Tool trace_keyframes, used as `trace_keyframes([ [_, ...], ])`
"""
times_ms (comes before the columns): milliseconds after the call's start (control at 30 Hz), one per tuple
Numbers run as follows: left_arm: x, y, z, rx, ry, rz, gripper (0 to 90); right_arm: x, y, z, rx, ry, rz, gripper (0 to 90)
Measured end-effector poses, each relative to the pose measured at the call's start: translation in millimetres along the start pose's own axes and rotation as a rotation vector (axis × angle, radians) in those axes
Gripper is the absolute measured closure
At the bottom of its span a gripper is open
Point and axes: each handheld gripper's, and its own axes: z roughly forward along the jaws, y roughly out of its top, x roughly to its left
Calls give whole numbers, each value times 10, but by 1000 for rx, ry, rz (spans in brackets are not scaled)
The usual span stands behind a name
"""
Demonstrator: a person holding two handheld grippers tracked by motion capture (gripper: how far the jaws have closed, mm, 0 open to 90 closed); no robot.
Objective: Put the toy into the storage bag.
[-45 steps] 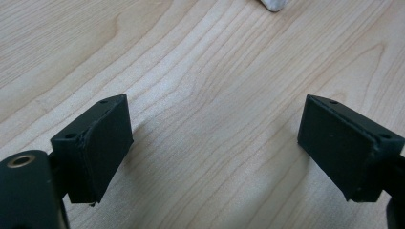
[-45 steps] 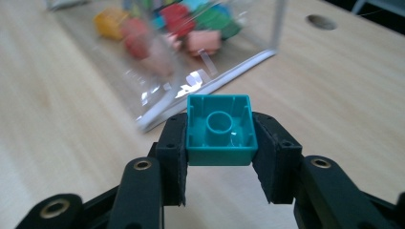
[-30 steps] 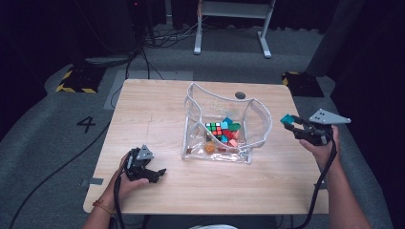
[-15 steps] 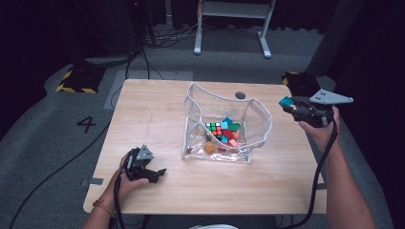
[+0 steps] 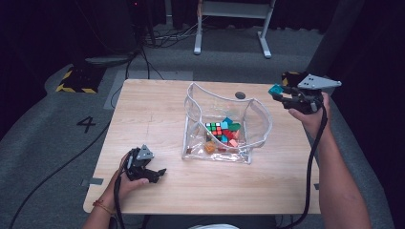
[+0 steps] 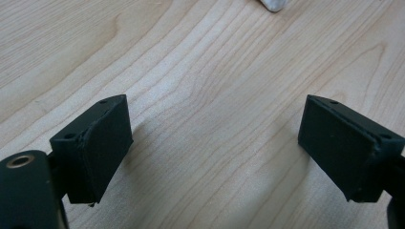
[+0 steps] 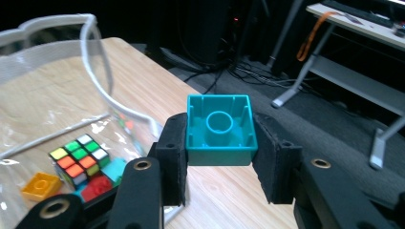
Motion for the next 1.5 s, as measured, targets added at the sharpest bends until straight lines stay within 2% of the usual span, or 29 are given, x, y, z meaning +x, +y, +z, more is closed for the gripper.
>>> trace_keyframes([
  [33, 0, 0, 0, 0, 0, 0, 114, 27, 25, 19, 0, 4, -20, 594],
  [133, 0, 0, 0, 0, 0, 0, 114, 145, 90, 80, 11, 35, -38, 594],
  [200, 0, 0, 0, 0, 0, 0, 114, 201, 123, 124, 11, 55, -77, 594],
  [367, 0, 0, 0, 0, 0, 0, 114, 365, 176, 219, 15, 118, -97, 594],
  [433, 0, 0, 0, 0, 0, 0, 114, 445, 197, 262, 23, 146, -123, 594],
  [700, 0, 0, 0, 0, 0, 0, 114, 693, 272, 386, 32, 242, -170, 594],
  [800, 0, 0, 0, 0, 0, 0, 114, 785, 282, 456, 57, 274, -202, 594],
  [1067, -1, 0, 0, 1, -1, 0, 114, 963, 295, 668, 155, 338, -287, 594],
  [1267, 0, 0, 0, 0, 0, 0, 114, 1059, 296, 873, 280, 356, -348, 594],
  [1300, -1, -1, 0, 0, -1, -2, 114, 1070, 293, 906, 283, 364, -357, 594],
  [1433, 0, 0, 0, 0, 0, 0, 114, 1165, 296, 1058, 361, 377, -390, 594],
  [1467, 0, 0, 0, 0, 0, 0, 114, 1179, 290, 1108, 369, 384, -417, 594],
  [1500, 0, 0, -1, 1, 0, 1, 114, 1197, 282, 1143, 401, 378, -420, 594],
])
